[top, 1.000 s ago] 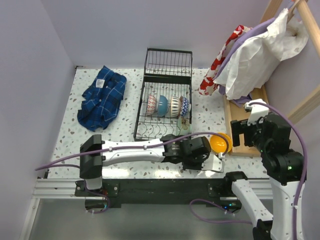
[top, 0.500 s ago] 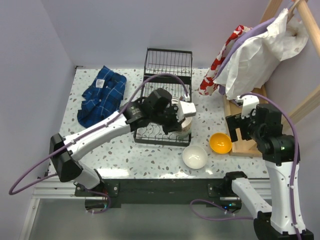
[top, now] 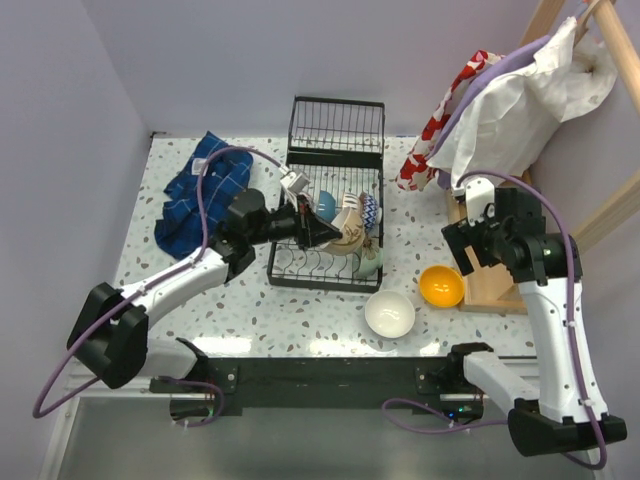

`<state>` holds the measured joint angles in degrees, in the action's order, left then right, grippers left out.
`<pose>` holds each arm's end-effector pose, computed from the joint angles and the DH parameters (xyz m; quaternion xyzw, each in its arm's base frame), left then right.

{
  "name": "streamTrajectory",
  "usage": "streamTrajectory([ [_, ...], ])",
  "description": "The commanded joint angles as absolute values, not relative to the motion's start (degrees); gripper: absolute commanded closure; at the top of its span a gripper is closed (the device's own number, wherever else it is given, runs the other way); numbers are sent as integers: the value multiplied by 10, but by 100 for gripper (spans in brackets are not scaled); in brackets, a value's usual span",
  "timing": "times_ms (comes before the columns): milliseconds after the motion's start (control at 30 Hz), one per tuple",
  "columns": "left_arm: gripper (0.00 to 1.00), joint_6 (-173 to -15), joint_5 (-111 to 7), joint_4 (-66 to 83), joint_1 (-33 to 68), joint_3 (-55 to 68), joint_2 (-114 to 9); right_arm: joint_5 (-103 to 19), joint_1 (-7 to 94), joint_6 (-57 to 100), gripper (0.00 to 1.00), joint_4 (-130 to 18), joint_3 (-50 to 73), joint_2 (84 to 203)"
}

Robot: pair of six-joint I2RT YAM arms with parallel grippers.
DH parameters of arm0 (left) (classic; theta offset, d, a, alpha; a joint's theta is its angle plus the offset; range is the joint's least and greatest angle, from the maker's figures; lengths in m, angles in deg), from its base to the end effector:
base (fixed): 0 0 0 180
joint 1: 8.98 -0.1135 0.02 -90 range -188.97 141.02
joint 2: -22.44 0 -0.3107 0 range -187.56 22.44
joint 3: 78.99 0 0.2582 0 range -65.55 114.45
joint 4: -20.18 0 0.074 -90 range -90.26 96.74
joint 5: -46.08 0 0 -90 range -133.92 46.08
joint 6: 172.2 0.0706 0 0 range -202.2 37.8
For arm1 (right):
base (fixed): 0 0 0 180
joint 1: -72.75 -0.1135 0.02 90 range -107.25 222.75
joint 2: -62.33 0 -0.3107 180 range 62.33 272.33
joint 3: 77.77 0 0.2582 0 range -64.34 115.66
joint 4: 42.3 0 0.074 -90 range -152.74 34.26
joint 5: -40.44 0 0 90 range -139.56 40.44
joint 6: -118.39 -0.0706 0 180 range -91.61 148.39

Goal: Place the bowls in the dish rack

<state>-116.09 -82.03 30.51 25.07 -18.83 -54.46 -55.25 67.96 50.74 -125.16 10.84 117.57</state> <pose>0.2454 -0.2184 0.3273 0.2186 0.7044 -0.5538 0.3864 0.1522 0.0057 0.4011 -0.2031 0.9149 -0.0988 0.3346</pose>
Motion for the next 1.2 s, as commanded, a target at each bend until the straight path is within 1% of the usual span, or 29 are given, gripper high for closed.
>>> streamTrajectory([
  [0,100,-1338,-840,591,220,-228,-565,-578,681,537,2,-1262,141,1182],
  [100,100,-1403,-811,652,210,-270,-582,-579,681,544,2,-1274,147,1190],
  [167,100,-1415,-774,657,207,-299,-582,-581,681,546,2,-1279,149,1194],
  [400,100,-1479,-741,670,205,-338,-610,-580,681,548,2,-1285,152,1204],
  [767,100,-1563,-709,660,208,-333,-703,-581,681,548,2,-1283,132,1199],
  [967,100,-1595,-699,647,223,-319,-723,-583,681,549,2,-1287,127,1197],
  [1167,100,-1612,-693,641,230,-305,-718,-582,681,551,3,-1290,129,1203],
])
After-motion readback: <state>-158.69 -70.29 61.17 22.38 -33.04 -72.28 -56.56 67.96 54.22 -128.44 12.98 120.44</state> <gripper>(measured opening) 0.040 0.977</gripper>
